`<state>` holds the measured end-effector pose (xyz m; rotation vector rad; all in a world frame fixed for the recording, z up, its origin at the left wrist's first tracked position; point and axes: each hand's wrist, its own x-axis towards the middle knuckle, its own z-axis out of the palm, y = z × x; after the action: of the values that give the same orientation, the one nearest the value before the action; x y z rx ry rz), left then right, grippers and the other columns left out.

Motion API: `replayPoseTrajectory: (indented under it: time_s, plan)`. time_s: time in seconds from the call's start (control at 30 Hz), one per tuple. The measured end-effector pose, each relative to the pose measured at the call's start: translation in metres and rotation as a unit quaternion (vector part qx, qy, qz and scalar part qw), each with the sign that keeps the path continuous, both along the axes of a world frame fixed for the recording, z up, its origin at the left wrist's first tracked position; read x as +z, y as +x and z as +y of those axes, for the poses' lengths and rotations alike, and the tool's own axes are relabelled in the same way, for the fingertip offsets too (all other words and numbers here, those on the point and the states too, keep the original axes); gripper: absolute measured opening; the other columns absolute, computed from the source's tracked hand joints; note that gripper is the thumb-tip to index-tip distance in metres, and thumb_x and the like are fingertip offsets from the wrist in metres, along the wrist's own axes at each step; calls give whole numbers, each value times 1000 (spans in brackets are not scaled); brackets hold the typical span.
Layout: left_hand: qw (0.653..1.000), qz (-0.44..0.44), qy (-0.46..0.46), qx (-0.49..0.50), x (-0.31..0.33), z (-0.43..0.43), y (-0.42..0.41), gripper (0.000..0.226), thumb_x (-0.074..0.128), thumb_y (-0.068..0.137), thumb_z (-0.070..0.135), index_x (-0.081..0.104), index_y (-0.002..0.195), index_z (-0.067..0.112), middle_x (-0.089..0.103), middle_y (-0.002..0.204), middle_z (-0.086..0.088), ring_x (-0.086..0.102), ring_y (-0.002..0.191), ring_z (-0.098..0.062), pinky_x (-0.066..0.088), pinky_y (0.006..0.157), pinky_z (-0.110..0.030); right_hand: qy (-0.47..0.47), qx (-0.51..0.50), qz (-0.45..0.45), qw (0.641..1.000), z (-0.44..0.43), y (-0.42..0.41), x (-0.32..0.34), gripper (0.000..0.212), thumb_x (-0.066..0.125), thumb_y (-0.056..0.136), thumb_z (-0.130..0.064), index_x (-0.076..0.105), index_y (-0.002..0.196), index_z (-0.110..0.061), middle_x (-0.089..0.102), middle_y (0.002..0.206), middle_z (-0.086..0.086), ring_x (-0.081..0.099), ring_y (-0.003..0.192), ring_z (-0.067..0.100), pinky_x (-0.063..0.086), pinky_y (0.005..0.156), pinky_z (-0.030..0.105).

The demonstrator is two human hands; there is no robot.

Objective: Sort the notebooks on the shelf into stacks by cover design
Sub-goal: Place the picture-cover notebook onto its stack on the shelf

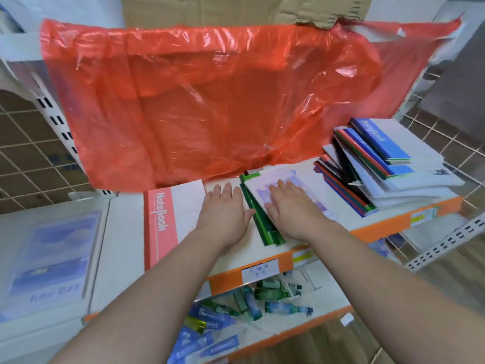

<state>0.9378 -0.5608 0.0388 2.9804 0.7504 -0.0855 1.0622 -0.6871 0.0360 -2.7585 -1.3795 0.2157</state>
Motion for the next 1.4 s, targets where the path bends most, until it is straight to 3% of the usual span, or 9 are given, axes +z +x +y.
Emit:
replayPoseTrajectory:
  time_s: [0.23, 0.37, 0.57, 0.67, 0.83, 1.1, 1.23, 1.4]
  plan:
    - [998, 2, -15, 65, -14, -50, 42, 65, 35, 100, 52, 31, 147, 8, 32, 154, -18, 26, 142, -41, 24, 116, -46, -30, -3, 36, 999, -39, 74, -16, 65, 29, 102, -46, 15, 153, -10, 13, 159, 18, 13, 146, 34, 14, 119, 41]
    - [995, 9, -17, 97, -21, -74, 56, 62, 35, 99, 53, 38, 141, 8, 40, 148, -18, 35, 135, -39, 29, 112, -45, -56, 5, 85, 995, -55, 91, -18, 67, 31, 101, -48, 13, 154, -11, 9, 160, 16, 15, 145, 36, 20, 116, 44]
    - [983, 2, -121, 135, -23, -89, 64, 42, 42, 99, 48, 50, 111, 9, 63, 111, -17, 57, 103, -36, 45, 83, -40, -69, 34, 74, 994, -58, 97, -21, 61, 33, 100, -51, 30, 145, -9, 36, 142, 14, 33, 130, 35, 35, 103, 44]
    - [983, -16, -100, 152, -25, -90, 70, 38, 46, 97, 45, 53, 105, 9, 66, 105, -17, 57, 100, -37, 47, 80, -40, -53, 28, 61, 996, -55, 97, -20, 58, 38, 97, -54, 39, 136, -11, 43, 132, 13, 36, 124, 33, 37, 98, 43]
    - [966, -84, -128, 209, -23, -90, 84, 17, 50, 92, 26, 56, 84, 12, 68, 94, -16, 62, 93, -36, 41, 69, -33, -19, -57, 127, 990, -50, 101, -13, 70, 61, 86, -57, 42, 132, -8, 42, 131, 14, 40, 122, 35, 43, 94, 41]
    - [926, -131, -192, 296, -16, -81, 88, 13, 57, 89, 19, 52, 80, 12, 67, 97, -16, 61, 92, -35, 37, 66, -27, -10, -147, 195, 970, -42, 109, -16, 89, 72, 71, -65, 43, 131, -6, 51, 128, 14, 55, 108, 32, 44, 70, 32]
    - [897, -149, -242, 339, -17, -76, 91, 22, 60, 86, 18, 48, 69, 14, 60, 87, -10, 53, 79, -30, 37, 64, -26, -14, -168, 214, 962, -40, 109, -16, 96, 73, 70, -65, 40, 135, -4, 51, 132, 14, 54, 112, 32, 49, 77, 33]
    - [859, -161, -325, 361, -21, -70, 95, 18, 64, 77, 25, 69, 76, 7, 71, 78, -7, 66, 77, -27, 50, 60, -28, 15, -186, 201, 962, -40, 106, -17, 90, 69, 75, -63, 36, 137, -7, 38, 141, 13, 45, 123, 33, 47, 92, 40]
